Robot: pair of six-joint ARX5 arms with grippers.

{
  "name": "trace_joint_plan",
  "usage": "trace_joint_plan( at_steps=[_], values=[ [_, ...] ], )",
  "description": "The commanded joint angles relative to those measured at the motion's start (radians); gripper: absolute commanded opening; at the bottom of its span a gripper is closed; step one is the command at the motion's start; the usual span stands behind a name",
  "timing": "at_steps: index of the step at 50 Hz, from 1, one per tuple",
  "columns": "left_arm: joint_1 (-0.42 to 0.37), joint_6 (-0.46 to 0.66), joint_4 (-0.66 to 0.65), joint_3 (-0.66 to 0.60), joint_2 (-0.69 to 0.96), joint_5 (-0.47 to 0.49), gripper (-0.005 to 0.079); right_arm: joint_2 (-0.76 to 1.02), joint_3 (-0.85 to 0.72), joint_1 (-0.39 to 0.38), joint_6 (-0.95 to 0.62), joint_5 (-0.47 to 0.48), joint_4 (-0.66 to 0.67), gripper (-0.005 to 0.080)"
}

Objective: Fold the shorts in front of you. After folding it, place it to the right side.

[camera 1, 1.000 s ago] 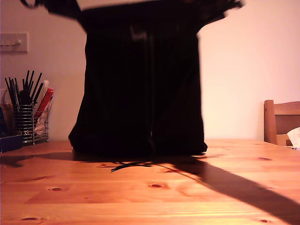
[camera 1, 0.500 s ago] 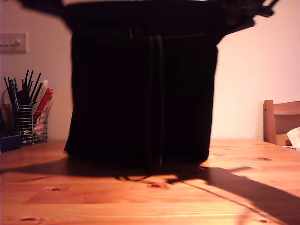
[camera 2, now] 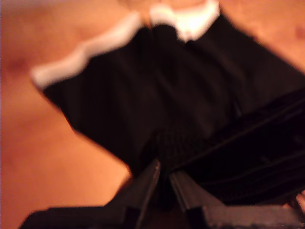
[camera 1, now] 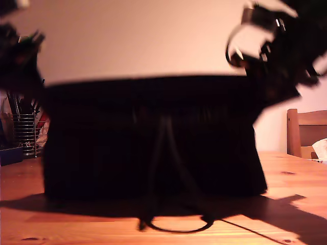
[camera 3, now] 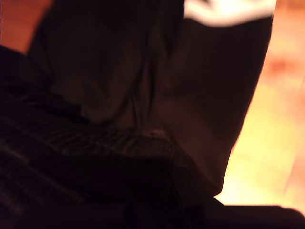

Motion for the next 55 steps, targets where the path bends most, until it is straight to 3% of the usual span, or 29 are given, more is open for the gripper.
trace_joint_plan(
  at_steps=[1,15,34,42,55],
  values=[
    [0.005,-0.034,-0.001,-0.044,-0.006,-0.019,-0.0022,-0.029,-0.041,-0.002,0.026,0.016,0.011,-0.0013],
    [-0.041,-0.113,-0.099,-0.138,-0.006,-0.102,-0.0022,-0.086,-0.181,0.016,0.097,0.029,-0.027,-0.0013],
    [-0.052,-0.177,-0.288,-0.146,-0.003,-0.180,-0.0023,-0.091,-0.261,0.037,0.178,0.051,-0.148,-0.0013],
    [-0.052,-0.189,-0.336,-0.153,0.004,-0.182,-0.0023,-0.091,-0.261,0.037,0.204,0.048,-0.188,-0.0013],
    [-0.052,-0.204,-0.433,-0.157,0.003,-0.121,-0.0023,-0.093,-0.252,0.055,0.234,-0.056,-0.354,-0.0013]
  ],
)
